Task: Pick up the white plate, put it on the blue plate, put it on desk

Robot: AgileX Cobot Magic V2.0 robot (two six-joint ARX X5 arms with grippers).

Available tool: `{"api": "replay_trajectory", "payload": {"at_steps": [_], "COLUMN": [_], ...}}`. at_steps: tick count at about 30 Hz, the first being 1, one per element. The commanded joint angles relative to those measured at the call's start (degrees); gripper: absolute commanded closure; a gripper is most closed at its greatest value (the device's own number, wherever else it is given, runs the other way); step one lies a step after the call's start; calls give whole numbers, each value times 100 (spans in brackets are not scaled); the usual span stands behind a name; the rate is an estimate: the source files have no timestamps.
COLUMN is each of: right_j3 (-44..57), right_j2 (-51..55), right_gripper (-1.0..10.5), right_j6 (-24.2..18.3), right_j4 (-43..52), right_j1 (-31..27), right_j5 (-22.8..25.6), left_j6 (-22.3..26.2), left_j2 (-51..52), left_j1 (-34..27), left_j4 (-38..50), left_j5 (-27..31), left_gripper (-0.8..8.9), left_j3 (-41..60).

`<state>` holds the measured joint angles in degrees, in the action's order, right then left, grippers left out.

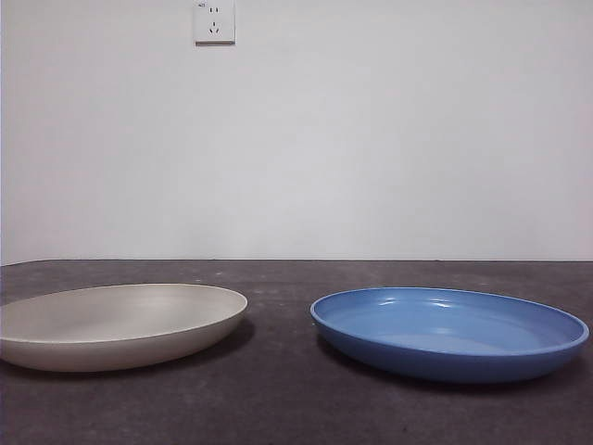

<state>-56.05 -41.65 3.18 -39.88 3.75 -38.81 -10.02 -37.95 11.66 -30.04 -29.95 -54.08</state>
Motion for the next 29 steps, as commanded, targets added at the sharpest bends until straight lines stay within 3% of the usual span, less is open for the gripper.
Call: {"api": "replay_trajectory", "payload": {"at_steps": [1,6,12,21,29], "right_j3": [-92,-92,-92,-92,-92], "right_j2": [-20,-7,-9,-20,-20], "right_gripper": [311,311,311,312,312], "right_j6": [-44,-37,146,144,142], "right_j4": [52,63,15,-20,-20], "right_j1": [22,22,26,197,245], "right_j5": [-2,-17,-39,-31,-17], "left_j6": [-369,-459,-378,225,490], "left_j2": [-120,-734,-2079,-3617,-4791], "left_j1": [0,-332,-984,-1692,-1766], "left_j4": [-116,-824,-1672,-1880,-1792], "left_j5": [-33,-101,-955,-942,-835], "left_gripper": [190,190,190,190,190], "left_j3": [-105,-273,-629,-782,-782]}}
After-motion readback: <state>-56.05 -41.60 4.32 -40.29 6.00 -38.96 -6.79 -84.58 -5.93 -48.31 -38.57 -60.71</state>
